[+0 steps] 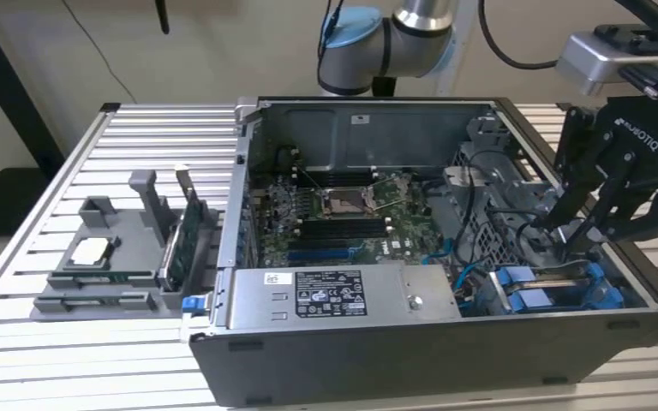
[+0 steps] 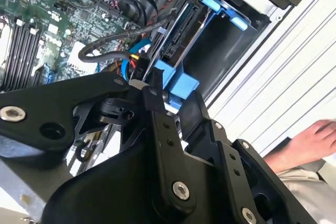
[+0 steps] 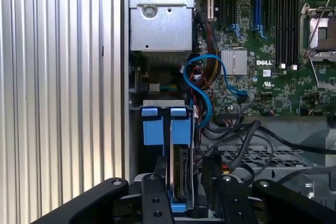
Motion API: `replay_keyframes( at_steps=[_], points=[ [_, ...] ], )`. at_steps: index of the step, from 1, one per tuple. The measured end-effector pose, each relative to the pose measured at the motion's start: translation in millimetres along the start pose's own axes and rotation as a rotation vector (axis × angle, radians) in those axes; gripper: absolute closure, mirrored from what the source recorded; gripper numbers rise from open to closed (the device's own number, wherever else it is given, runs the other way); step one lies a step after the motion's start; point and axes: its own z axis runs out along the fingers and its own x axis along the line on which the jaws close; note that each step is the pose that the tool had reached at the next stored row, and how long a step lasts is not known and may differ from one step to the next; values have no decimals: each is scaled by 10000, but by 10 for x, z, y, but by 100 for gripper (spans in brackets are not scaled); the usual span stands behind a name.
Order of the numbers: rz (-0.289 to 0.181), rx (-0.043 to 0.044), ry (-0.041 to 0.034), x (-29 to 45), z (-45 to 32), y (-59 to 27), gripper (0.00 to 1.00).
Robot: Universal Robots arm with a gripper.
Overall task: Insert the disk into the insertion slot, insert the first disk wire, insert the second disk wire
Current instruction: 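Insert the first disk wire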
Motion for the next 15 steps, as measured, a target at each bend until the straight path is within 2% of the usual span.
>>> replay_keyframes(
  at_steps=[10, 15],
  points=[
    [0, 0, 1, 0, -6, 0, 59],
    [0, 0, 1, 0, -32, 1, 59]
  ],
)
